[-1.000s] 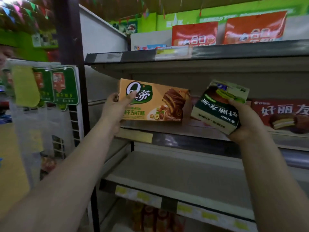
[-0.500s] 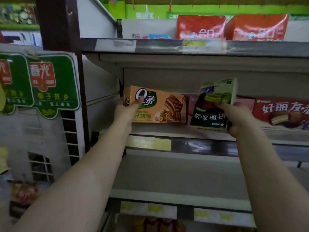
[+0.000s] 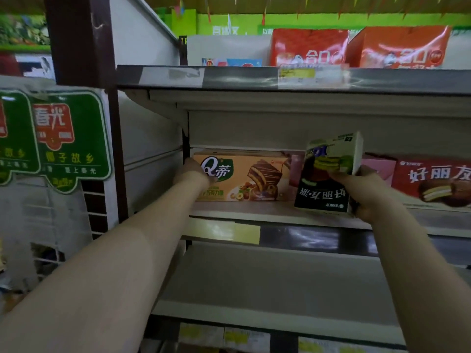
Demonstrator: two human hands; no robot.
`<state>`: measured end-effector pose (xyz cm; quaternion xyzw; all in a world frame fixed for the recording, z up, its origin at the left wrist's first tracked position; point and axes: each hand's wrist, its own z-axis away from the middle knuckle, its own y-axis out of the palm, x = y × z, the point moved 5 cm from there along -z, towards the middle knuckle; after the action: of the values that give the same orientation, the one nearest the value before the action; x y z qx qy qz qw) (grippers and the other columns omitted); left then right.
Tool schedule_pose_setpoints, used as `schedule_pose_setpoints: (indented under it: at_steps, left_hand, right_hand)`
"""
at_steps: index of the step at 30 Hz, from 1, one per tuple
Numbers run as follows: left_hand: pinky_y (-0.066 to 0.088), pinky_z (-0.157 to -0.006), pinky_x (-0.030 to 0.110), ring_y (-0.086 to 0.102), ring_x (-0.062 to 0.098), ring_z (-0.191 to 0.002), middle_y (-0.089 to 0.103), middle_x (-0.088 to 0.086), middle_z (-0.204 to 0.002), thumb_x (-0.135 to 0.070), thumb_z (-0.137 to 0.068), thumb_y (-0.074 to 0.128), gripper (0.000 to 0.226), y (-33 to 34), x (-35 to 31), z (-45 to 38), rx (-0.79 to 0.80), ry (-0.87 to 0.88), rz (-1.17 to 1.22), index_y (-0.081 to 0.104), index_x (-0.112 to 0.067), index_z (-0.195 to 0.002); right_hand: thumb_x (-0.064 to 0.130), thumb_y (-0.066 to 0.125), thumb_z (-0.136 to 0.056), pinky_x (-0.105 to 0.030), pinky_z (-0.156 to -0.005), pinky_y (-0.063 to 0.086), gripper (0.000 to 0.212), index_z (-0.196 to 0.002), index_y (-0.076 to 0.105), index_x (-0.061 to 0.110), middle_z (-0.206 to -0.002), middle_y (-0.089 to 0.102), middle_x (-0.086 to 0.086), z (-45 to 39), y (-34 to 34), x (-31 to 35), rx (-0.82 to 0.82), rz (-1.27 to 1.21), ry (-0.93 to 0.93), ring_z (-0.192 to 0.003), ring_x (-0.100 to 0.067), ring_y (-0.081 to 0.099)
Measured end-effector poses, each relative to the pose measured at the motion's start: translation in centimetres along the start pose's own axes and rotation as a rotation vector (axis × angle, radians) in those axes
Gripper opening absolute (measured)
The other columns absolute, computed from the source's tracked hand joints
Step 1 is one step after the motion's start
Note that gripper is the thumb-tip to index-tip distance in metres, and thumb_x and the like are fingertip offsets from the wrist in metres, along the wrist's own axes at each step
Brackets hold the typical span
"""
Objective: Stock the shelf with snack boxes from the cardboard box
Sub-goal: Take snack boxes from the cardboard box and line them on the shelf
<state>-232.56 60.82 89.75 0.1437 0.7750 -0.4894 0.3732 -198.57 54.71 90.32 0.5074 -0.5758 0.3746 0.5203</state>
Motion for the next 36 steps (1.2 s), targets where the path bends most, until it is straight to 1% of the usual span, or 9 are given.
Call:
schedule_pose_setpoints:
  at_steps: [4, 8, 15, 18, 22, 24, 27, 32, 36]
  left_hand:
    - [0.049, -0.077, 0.031, 0.06, 0.027, -0.113, 0.057, 0.013, -0.131, -0.04, -0.073, 0.082, 0.084, 0.7, -1.0, -0.4, -0.017, -0.021, -0.14, 0.044, -0.002, -0.137]
    - [0.045, -0.088, 0.034, 0.056, 0.031, -0.117, 0.058, 0.016, -0.128, -0.028, -0.088, 0.067, 0.048, 1.5, -2.1, -0.9, 0.006, 0.058, -0.238, 0.056, -0.001, -0.126]
    - [0.044, -0.079, 0.027, 0.055, 0.029, -0.118, 0.049, 0.02, -0.136, -0.038, -0.097, 0.053, 0.059, 2.0, -2.8, -1.3, 0.037, 0.094, -0.432, 0.043, 0.003, -0.138]
    - [0.041, -0.105, 0.036, 0.044, 0.035, -0.131, 0.032, 0.027, -0.149, -0.037, -0.097, 0.052, 0.073, 2.3, -2.2, -1.4, 0.026, 0.006, -0.428, 0.021, 0.007, -0.147]
    - [0.04, -0.107, 0.044, 0.033, 0.037, -0.138, 0.01, 0.022, -0.159, -0.04, -0.085, 0.066, 0.111, 2.8, -2.5, 0.7, 0.003, -0.131, -0.314, -0.014, 0.0, -0.15]
    - [0.044, -0.103, 0.041, 0.04, 0.035, -0.134, 0.026, 0.022, -0.154, -0.041, -0.089, 0.058, 0.093, 2.8, -4.4, 2.9, -0.001, -0.043, -0.286, 0.005, 0.003, -0.151]
    - [0.048, -0.073, 0.029, 0.058, 0.025, -0.09, 0.058, 0.014, -0.116, -0.036, -0.095, 0.052, 0.047, 3.2, -8.2, 7.7, 0.1, 0.081, -0.077, 0.053, 0.002, -0.122]
    - [0.046, -0.101, 0.043, 0.061, 0.028, -0.112, 0.065, 0.006, -0.124, -0.075, -0.064, 0.054, 0.085, 5.0, -12.3, 16.8, 0.37, 0.176, 0.666, 0.061, -0.014, -0.123]
    - [0.054, -0.08, 0.032, 0.069, 0.018, -0.087, 0.074, 0.004, -0.096, -0.036, -0.089, 0.066, 0.019, 8.6, -12.4, 25.1, 0.586, 0.202, 0.88, 0.068, -0.018, -0.094]
  right_hand:
    - [0.012, 0.063, -0.091, -0.024, -0.048, 0.046, 0.03, -0.118, 0.052, 0.007, -0.087, 0.063, -0.008, -0.3, 0.1, 0.5, 0.045, 0.07, -0.024, -0.071, -0.019, 0.061]
    - [0.009, 0.062, -0.091, -0.031, -0.057, 0.048, 0.033, -0.122, 0.053, 0.002, -0.091, 0.064, -0.012, -0.8, 0.3, 0.5, 0.059, 0.074, -0.016, -0.073, -0.021, 0.062]
    - [0.011, 0.062, -0.092, -0.03, -0.057, 0.045, 0.033, -0.123, 0.053, 0.004, -0.085, 0.062, -0.007, -1.5, 0.2, 0.0, 0.047, 0.051, -0.02, -0.072, -0.02, 0.06]
    - [0.011, 0.064, -0.09, -0.03, -0.057, 0.046, 0.034, -0.122, 0.054, 0.005, -0.093, 0.065, -0.011, -1.6, 0.3, -0.2, 0.055, 0.049, -0.002, -0.075, -0.021, 0.062]
    - [0.008, 0.066, -0.088, -0.032, -0.055, 0.051, 0.035, -0.121, 0.055, 0.005, -0.094, 0.068, -0.013, -1.5, 0.4, 0.0, 0.063, -0.004, 0.034, -0.073, -0.023, 0.065]
    - [0.006, 0.067, -0.088, -0.032, -0.047, 0.055, 0.033, -0.119, 0.056, 0.005, -0.089, 0.068, -0.013, -1.1, 0.3, 0.0, 0.089, -0.048, 0.059, -0.068, -0.023, 0.067]
    - [0.005, 0.065, -0.088, -0.038, -0.047, 0.058, 0.017, -0.104, 0.061, 0.004, -0.091, 0.07, -0.016, 0.3, 0.0, 0.2, 0.177, -0.145, 0.112, -0.056, -0.022, 0.07]
    - [0.009, 0.061, -0.09, -0.039, -0.057, 0.06, 0.011, -0.101, 0.063, 0.004, -0.076, 0.074, -0.01, 6.1, -3.7, 0.8, 0.266, -0.273, 0.059, -0.063, -0.021, 0.072]
    - [0.012, 0.062, -0.088, -0.039, -0.065, 0.061, 0.021, -0.108, 0.064, 0.006, -0.087, 0.075, -0.011, 12.9, -9.0, -1.7, 0.167, -0.272, 0.074, -0.072, -0.022, 0.073]
